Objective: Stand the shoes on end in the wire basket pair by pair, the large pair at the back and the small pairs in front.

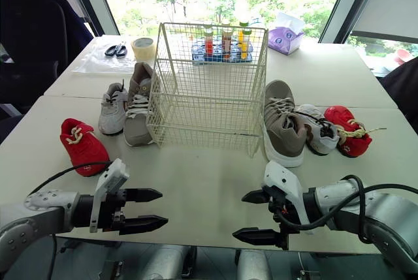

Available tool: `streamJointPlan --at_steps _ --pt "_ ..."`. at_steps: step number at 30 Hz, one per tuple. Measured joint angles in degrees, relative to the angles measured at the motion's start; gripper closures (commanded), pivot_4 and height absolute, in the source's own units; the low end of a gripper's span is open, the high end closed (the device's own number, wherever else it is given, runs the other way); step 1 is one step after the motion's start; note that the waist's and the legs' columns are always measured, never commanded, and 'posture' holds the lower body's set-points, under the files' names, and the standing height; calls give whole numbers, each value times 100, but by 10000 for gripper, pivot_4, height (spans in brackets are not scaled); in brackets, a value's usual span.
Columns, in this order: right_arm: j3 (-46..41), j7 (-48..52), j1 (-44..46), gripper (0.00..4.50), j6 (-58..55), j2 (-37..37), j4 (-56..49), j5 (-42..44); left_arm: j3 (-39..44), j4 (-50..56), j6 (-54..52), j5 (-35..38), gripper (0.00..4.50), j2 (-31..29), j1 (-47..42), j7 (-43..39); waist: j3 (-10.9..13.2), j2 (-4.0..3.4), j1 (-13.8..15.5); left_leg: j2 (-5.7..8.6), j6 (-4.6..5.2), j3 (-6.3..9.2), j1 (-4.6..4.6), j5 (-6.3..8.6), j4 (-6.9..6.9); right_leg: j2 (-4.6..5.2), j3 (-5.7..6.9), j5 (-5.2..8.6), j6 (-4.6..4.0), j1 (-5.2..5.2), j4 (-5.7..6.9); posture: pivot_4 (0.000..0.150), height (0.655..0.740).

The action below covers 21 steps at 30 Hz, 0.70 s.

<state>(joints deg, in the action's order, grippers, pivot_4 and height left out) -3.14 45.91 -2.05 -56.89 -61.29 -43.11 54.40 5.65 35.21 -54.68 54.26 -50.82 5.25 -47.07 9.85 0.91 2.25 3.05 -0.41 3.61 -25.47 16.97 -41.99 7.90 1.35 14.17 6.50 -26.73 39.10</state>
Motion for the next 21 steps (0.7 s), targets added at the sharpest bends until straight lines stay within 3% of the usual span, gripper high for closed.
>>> streamJointPlan --at_steps 6,11,13,15,21 --pt "-457 230 191 421 -55 -364 -20 187 -303 -93 -10 -145 0 -10 -350 -20 13 -18 -16 1 0 -3 2 0 -2 0 2 -1 -2 1 1 1500 6563" --pt "-977 868 3373 421 -224 -1408 920 1116 -184 -603 -167 170 0 -769 -1996 -887 80 -39 0 -37 -3 -8 -16 1 -6 -16 62 -12 -19 -22 -2 1500 6563" --pt "-558 1155 4345 421 -119 -1500 1255 786 114 -803 -189 346 0 -975 -2821 -1182 80 -24 -2 -50 -4 -4 -23 1 14 -21 88 -15 -23 -23 -22 1500 6563" --pt "509 1538 5279 421 20 -1231 1643 -47 263 -1058 -124 419 0 -1030 -3538 -1399 83 -23 -77 -51 -13 -18 -18 8 21 -17 83 -15 -12 -18 -31 1500 6563" --pt "2313 2372 6353 421 362 -445 2420 -1721 264 -1200 32 278 0 -1043 -3908 -1602 89 -20 -336 -38 -11 -30 -98 7 14 -6 71 -51 54 -101 -11 1500 6563"
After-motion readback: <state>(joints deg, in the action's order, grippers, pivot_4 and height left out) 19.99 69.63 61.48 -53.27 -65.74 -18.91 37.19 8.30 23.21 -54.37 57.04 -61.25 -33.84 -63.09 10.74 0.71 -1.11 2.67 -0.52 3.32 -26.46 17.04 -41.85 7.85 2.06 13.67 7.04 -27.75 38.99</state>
